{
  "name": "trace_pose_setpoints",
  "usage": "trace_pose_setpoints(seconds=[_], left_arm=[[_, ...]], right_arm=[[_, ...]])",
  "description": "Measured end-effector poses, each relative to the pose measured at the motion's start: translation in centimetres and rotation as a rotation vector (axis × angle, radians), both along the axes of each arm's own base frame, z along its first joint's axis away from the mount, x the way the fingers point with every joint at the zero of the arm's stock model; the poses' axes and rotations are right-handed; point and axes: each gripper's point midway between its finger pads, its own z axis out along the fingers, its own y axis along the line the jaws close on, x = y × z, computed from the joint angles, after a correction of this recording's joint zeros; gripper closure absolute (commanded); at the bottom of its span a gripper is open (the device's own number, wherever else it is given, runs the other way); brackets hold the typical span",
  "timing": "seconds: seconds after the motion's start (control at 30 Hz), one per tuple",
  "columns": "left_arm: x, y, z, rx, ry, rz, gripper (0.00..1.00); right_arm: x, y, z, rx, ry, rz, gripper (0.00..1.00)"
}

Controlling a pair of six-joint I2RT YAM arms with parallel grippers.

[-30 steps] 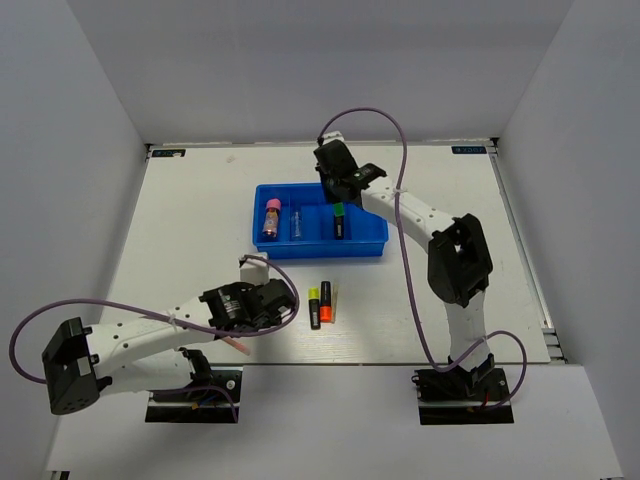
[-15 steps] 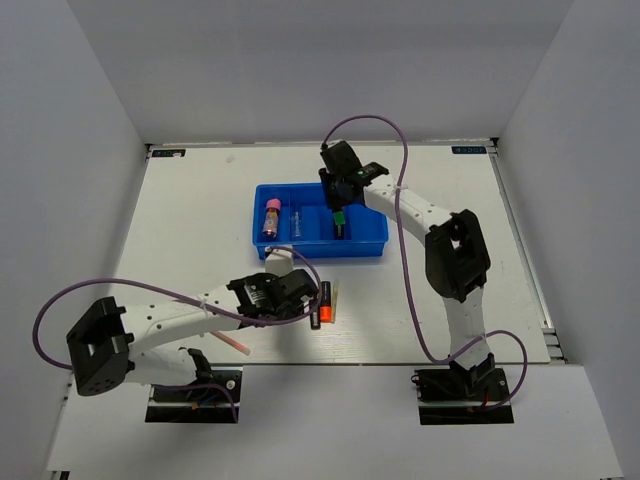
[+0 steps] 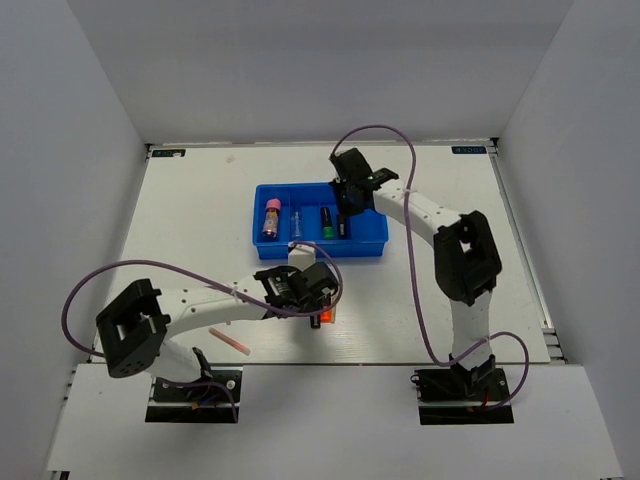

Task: Sort the stationery into containers
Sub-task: Pick up the stationery from the center of the board.

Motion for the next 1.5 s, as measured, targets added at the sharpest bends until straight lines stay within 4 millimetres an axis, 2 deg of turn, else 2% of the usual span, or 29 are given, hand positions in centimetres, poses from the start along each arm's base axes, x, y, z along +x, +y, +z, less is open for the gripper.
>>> trace_pose_setpoints(seconds=[0.1, 0.23, 0.33, 0.43, 0.6, 0.73, 0.87, 0.97, 1.17, 1.33, 1.4, 1.43, 1.47, 1.5], left_arm=[[0.5, -0.8, 0.0, 0.007, -0.001, -0.004, 0.46], [1.1, -1.6, -0.5, 0.028, 0.004, -0.002, 0.49], [1.6, -1.6, -1.3, 0.051, 0.019, 0.013, 0.52], [2.1, -1.0, -2.6, 0.088, 0.041, 0.036, 0.54], [2.8, -0.4, -4.2, 0.135, 0.076, 0.061, 0.55], [3.1, -0.8, -4.4, 0.138, 0.088, 0.065, 0.55], [3.3, -1.2, -4.4, 0.133, 0.092, 0.064, 0.55], [3.3, -1.2, -4.7, 0.140, 0.102, 0.069, 0.48], [3.2, -1.0, -5.2, 0.139, 0.122, 0.097, 0.43], [3.3, -1.3, -5.2, 0.118, 0.126, 0.109, 0.98], [3.2, -1.3, -5.2, 0.119, 0.125, 0.106, 1.00], [3.2, -1.3, -5.2, 0.119, 0.126, 0.105, 1.00], [3.2, -1.3, -5.1, 0.120, 0.127, 0.104, 1.00], [3.2, -1.3, -5.1, 0.119, 0.126, 0.102, 1.00]], right_arm=[[-1.6, -1.7, 1.4, -0.019, -0.028, 0.021, 1.00], [-3.7, -4.3, 6.0, 0.001, -0.147, 0.056, 0.98], [-5.4, -6.6, 8.7, 0.024, -0.224, 0.059, 0.91], [-6.6, -8.5, 10.2, 0.037, -0.278, 0.062, 0.90], [-9.4, -10.5, 9.4, 0.060, -0.275, 0.103, 0.90], [-11.5, -11.1, 8.3, 0.085, -0.252, 0.128, 0.90], [-12.4, -11.5, 7.5, 0.107, -0.226, 0.121, 0.90], [-12.8, -11.6, 7.2, 0.126, -0.209, 0.117, 0.90], [-13.4, -11.8, 7.9, 0.173, -0.214, 0.108, 0.89], [-13.6, -11.8, 8.3, 0.198, -0.214, 0.097, 0.89], [-13.6, -11.9, 8.3, 0.203, -0.210, 0.094, 0.81], [-13.6, -11.9, 8.3, 0.206, -0.208, 0.092, 0.67], [-13.7, -11.9, 8.2, 0.209, -0.205, 0.091, 0.37], [-13.9, -12.0, 8.1, 0.214, -0.199, 0.090, 0.23]])
